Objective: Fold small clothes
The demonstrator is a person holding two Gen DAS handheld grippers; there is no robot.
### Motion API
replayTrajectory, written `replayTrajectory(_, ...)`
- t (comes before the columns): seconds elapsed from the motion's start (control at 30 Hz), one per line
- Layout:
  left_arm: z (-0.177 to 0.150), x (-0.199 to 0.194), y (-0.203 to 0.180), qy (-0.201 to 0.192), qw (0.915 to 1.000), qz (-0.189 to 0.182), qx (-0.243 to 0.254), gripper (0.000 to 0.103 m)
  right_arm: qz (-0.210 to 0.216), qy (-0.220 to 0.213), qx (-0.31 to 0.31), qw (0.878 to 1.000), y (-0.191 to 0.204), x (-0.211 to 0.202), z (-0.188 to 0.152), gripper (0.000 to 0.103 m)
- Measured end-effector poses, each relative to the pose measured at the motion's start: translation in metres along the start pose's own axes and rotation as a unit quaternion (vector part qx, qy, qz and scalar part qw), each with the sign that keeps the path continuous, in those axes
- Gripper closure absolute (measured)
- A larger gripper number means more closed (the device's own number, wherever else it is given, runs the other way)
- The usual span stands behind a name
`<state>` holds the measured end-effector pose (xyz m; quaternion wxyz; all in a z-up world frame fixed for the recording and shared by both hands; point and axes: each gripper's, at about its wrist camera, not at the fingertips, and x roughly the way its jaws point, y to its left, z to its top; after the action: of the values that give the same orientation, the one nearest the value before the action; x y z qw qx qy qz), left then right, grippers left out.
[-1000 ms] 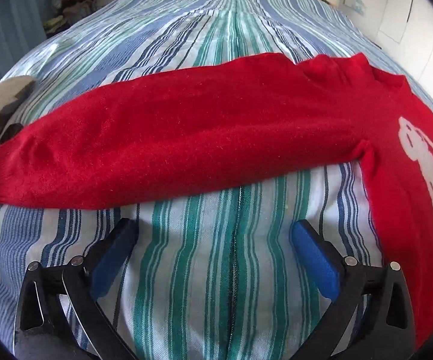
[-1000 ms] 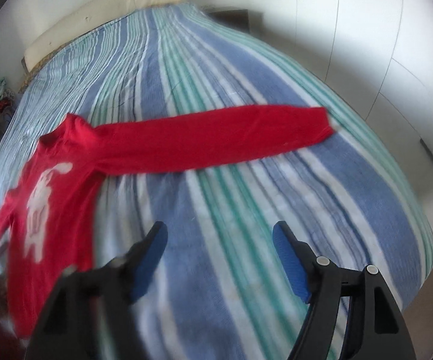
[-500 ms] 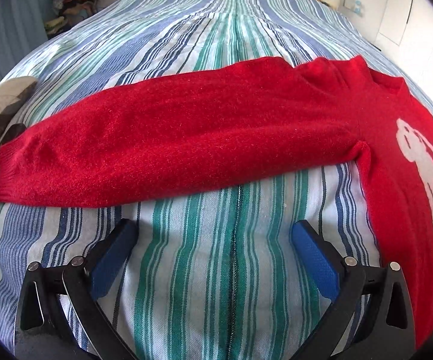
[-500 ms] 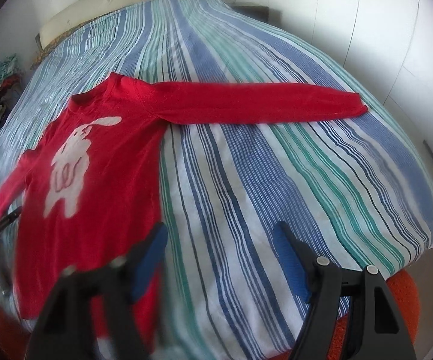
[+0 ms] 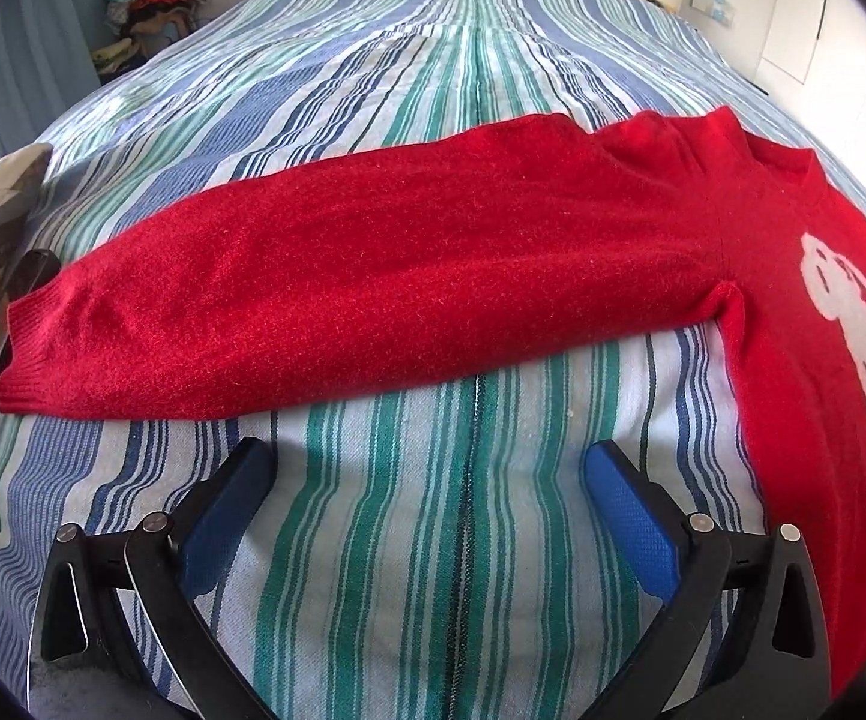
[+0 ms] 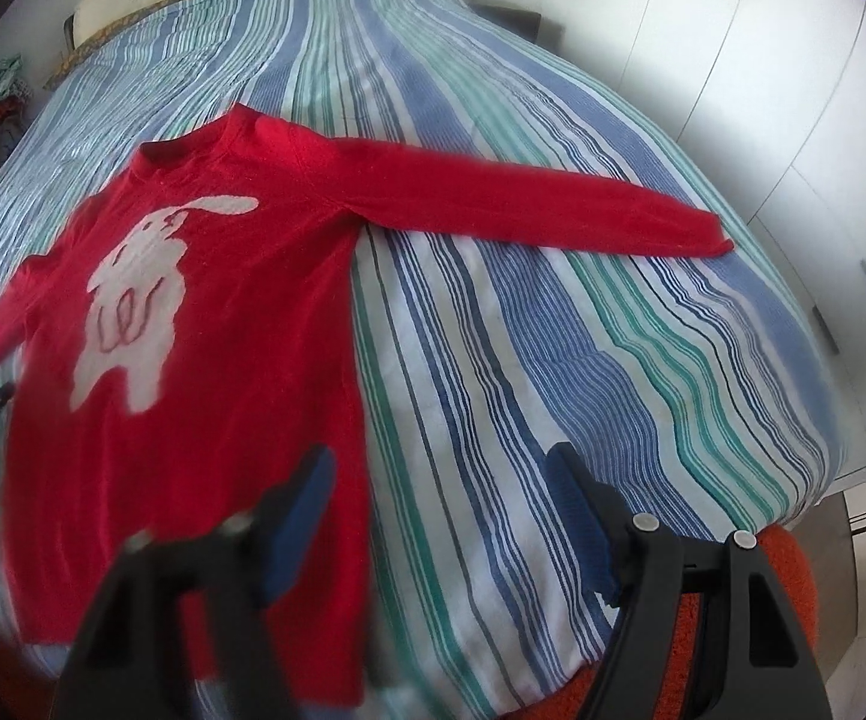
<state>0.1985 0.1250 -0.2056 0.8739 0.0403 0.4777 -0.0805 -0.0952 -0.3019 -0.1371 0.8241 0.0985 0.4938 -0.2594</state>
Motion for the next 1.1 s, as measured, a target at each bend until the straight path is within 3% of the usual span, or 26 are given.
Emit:
replayTrajectory(0.43, -0.001, 0.0, 0.001, -0.001, 1.0, -0.003, -0.002, 0.0, 0.006, 0.004, 0.021, 1.0, -0.004, 0.008, 0.005, 0.031)
replayTrajectory(0.77, -0.001, 0.0, 0.001, -0.002, 1.0, -0.003, -0.003, 0.0, -0.015, -0.005, 0.011, 1.0, 0.015, -0.013, 0.01, 0.031)
replayTrajectory(1.1, -0.001, 0.001, 0.001, -0.003, 1.0, -0.002, -0.003, 0.0, -0.034, 0.016, 0.017, 0.999, 0.021, 0.001, 0.012, 0.031)
